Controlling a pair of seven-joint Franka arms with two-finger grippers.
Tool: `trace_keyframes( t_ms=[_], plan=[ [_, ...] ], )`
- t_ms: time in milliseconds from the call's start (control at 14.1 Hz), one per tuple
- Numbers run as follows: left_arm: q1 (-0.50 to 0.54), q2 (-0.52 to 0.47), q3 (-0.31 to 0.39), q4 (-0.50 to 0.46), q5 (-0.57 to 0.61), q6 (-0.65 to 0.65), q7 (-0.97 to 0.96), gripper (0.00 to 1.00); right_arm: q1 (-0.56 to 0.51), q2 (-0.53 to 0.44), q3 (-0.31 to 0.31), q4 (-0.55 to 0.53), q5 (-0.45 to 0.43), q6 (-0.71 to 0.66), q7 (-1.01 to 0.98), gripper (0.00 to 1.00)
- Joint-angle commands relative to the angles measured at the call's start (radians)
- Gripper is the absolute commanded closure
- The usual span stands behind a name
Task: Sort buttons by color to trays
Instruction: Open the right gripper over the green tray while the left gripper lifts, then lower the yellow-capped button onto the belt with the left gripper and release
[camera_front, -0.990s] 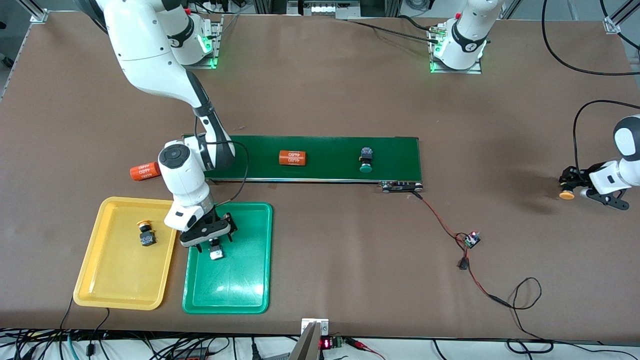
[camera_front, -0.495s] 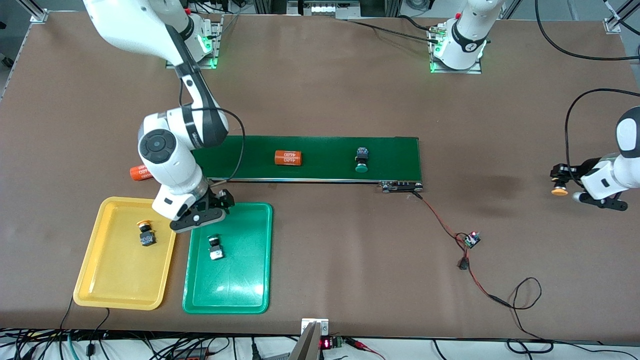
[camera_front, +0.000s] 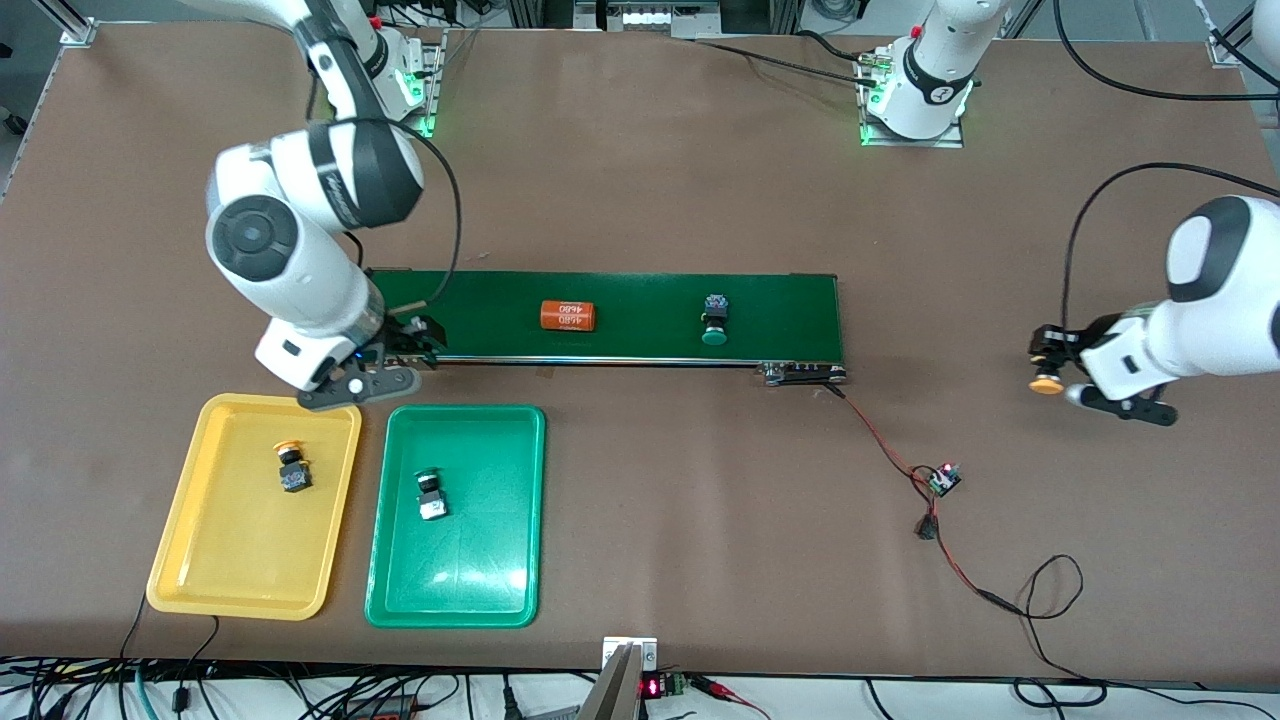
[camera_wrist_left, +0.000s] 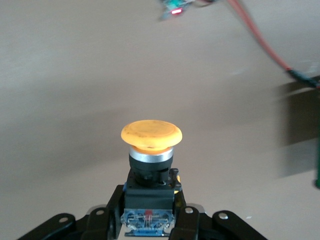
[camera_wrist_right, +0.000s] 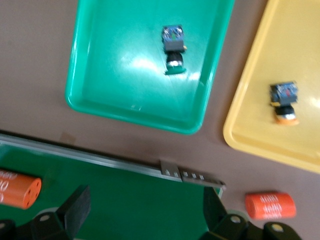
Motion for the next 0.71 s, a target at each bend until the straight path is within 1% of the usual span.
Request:
trace_keyframes(
  t_ms=[0,141,353,424,566,636],
  plan=[
    [-0.035,0.008,-0.053,-0.016,0.007,-0.008,-0.069,1.00,-0.034,-0.064,0.020,-0.007,-0.009,-0.095,0.006,0.00],
    [-0.122,0.011,-0.054,-0.016,0.007,-0.003,-0.145,1.00,-0.044,-0.104,0.020,-0.013,-0.009,-0.151,0.006,0.00],
    [-0.256,0.016,-0.053,-0.010,0.007,0.002,-0.320,1.00,-0.070,-0.138,0.024,-0.018,-0.009,-0.207,0.005,0.00],
    [-0.283,0.016,-0.053,-0.009,0.007,0.002,-0.368,1.00,-0.084,-0.149,0.038,-0.019,-0.009,-0.216,0.006,0.00],
    [-0.345,0.019,-0.053,-0.004,0.007,0.017,-0.449,1.00,-0.165,-0.175,0.113,-0.047,-0.004,-0.242,0.009,0.00],
    [-0.366,0.031,-0.053,-0.004,0.007,0.050,-0.483,1.00,-0.184,-0.181,0.133,-0.058,-0.005,-0.247,0.009,0.00]
  ],
)
